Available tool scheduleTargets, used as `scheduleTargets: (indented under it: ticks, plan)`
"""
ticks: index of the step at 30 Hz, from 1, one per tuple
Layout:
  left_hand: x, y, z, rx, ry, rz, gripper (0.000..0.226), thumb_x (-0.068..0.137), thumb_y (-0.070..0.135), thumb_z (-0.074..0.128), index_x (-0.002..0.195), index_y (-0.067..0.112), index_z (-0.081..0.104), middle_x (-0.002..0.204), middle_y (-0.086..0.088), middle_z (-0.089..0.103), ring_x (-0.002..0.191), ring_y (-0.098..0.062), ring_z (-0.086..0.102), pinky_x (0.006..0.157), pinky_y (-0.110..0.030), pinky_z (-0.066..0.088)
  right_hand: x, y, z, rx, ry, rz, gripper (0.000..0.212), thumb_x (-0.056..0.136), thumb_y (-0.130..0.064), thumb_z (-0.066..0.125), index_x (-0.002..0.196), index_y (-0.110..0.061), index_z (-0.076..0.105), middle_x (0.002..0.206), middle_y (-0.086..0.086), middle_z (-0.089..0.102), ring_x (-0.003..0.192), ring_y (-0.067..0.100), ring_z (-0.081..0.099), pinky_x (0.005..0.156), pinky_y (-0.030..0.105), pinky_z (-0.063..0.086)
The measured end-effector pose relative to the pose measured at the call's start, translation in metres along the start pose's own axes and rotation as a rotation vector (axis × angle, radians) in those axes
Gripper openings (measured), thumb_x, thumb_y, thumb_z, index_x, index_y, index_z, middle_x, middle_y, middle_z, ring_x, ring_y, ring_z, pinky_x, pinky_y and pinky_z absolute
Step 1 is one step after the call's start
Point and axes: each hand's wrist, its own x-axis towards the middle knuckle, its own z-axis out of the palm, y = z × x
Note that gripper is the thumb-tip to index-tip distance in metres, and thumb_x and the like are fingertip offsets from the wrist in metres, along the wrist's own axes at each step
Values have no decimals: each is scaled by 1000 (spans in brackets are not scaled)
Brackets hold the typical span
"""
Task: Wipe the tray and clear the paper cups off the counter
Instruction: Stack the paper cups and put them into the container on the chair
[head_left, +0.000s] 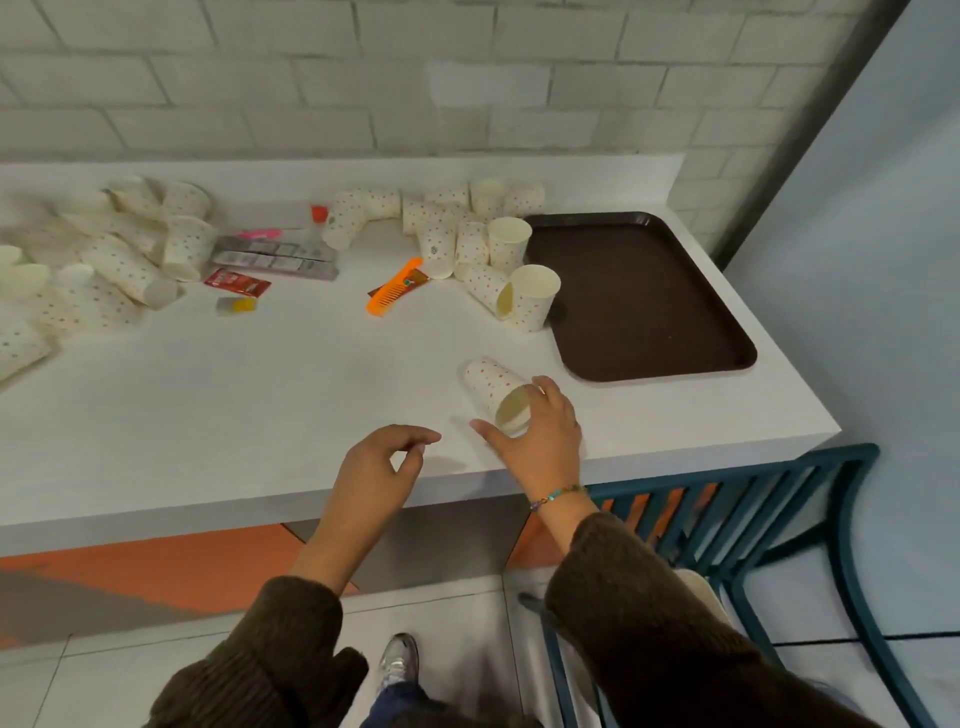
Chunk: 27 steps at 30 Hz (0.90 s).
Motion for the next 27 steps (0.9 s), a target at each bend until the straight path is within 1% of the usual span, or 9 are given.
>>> scheduleTargets:
  ticks: [5,7,11,12,14,16,18,22,27]
  plan:
    - [7,11,21,-20,-56,47,23,93,18,52,97,34,69,103,20,64,95,7,56,78,-6,39,-4,24,-27,157,169,78,59,71,-41,76,118,-10,58,128,1,50,111,22,55,96,36,47]
    - [10,20,33,-26,-87,79,24,92,19,53,96,37,68,101,24,63,96,7,56,79,-6,39,-9,37,-43,195,220,102,53,73,-35,76,116,-9,59,127,-1,50,109,17,54,94,28,46]
    - [10,35,57,-37,-143,135,27,92,19,53,92,44,64,97,34,58,97,18,52,78,-6,38,-36,71,-83,233,303,142,60,64,-53,76,109,-16,62,125,-10,46,99,-10,40,80,0,35]
    - [9,36,63,-40,-152,145,28,92,19,53,91,45,63,96,35,57,97,18,51,77,-6,38,-46,80,-92,233,322,151,61,61,-54,76,109,-18,63,124,-11,45,99,-13,38,76,-3,34]
    - [6,42,78,-46,-185,152,29,92,19,54,90,46,63,96,35,58,97,19,50,76,-6,38,-69,104,-110,215,343,194,59,60,-48,80,109,-20,63,125,-12,45,97,-15,38,75,2,36]
    - [2,45,90,-48,-220,157,28,92,20,53,91,46,63,95,35,58,97,21,49,75,-6,37,-89,127,-121,151,330,268,55,63,-40,82,110,-19,63,125,-11,46,91,-12,39,72,13,40]
    - [-4,51,105,-48,-259,164,26,92,20,53,93,44,63,95,35,57,96,24,47,74,-2,37,-110,151,-128,91,286,347,51,69,-32,80,113,-14,62,126,-9,46,93,-5,42,76,21,41]
    - [-18,66,130,-91,-334,162,28,91,18,54,91,45,62,94,34,58,93,25,48,72,4,36,-142,190,-129,-25,197,440,42,75,-26,73,111,-8,63,122,-3,51,90,12,52,77,22,39]
    - [-33,71,151,-84,-403,132,22,92,18,55,98,35,67,97,24,62,90,16,54,76,-2,36,-164,223,-116,-52,72,535,37,75,-30,69,107,-12,62,119,-4,52,81,12,52,73,21,40]
